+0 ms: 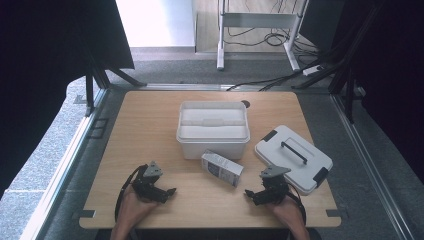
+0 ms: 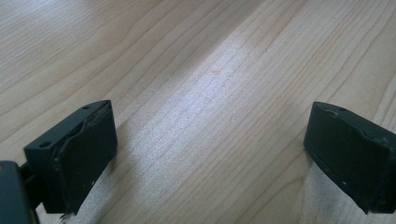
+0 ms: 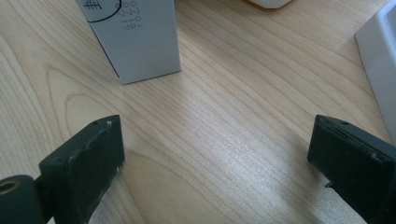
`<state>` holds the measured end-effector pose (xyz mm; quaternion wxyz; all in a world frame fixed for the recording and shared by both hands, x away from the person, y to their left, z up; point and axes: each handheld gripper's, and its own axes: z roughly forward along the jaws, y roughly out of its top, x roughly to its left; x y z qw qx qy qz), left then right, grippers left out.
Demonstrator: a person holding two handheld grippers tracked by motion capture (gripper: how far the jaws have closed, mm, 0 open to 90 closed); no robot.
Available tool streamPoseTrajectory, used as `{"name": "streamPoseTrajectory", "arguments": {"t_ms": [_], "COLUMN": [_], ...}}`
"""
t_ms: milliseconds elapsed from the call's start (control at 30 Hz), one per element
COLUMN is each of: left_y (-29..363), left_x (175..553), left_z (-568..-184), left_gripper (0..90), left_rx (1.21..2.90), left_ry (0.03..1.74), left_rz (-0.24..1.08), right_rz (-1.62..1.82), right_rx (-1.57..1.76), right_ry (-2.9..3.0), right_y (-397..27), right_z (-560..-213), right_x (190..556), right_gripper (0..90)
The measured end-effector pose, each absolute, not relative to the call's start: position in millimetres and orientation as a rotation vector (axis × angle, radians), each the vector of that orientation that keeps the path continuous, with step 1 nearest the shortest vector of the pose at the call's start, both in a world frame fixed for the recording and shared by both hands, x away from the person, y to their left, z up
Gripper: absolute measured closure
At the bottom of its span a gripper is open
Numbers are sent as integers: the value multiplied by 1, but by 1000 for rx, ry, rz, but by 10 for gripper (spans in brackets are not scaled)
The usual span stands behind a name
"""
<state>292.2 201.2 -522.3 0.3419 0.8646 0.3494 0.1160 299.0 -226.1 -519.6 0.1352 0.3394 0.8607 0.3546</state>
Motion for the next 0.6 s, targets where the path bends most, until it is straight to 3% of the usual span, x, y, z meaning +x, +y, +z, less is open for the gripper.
{"name": "streamPoseTrajectory", "arguments": {"t_ms": [600], "left_y": [201], "left_x": [292], "left_z": [-522], "left_gripper": [22], "left_rx": [2249], "left_ry": [911], "left_rz": [302], "right_rz": [998], "right_rx": [987], "right_ry": [2546], "right_y": [-224], "right_z": [-508], "right_x": [301], "right_gripper": [81]}}
